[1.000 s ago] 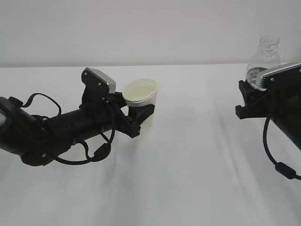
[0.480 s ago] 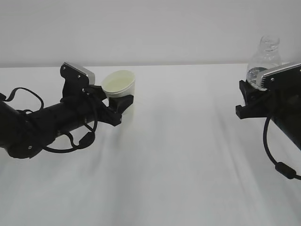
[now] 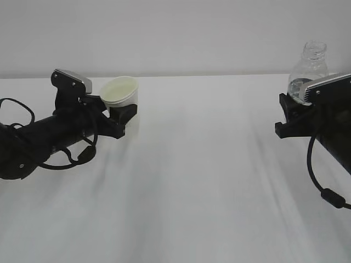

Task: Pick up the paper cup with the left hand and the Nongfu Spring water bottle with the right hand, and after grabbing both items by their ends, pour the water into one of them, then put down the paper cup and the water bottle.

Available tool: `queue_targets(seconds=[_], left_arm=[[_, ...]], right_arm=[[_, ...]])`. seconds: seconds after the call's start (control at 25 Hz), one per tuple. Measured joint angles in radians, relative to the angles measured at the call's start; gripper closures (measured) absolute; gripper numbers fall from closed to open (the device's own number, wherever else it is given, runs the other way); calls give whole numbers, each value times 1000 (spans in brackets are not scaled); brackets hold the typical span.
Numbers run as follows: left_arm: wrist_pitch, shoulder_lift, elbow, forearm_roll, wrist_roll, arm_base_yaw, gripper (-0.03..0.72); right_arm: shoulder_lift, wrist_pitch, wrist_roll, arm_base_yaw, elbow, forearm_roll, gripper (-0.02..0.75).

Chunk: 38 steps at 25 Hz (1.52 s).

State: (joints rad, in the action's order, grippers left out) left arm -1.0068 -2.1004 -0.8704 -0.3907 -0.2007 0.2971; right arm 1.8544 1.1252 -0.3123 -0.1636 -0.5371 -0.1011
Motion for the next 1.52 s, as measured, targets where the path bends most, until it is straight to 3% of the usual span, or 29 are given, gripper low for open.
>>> queue_targets(seconds=[1.52], left_arm=[[26,0,0,50,1,-240,205]], right_arm=[[0,0,0,0,0,-8,274]])
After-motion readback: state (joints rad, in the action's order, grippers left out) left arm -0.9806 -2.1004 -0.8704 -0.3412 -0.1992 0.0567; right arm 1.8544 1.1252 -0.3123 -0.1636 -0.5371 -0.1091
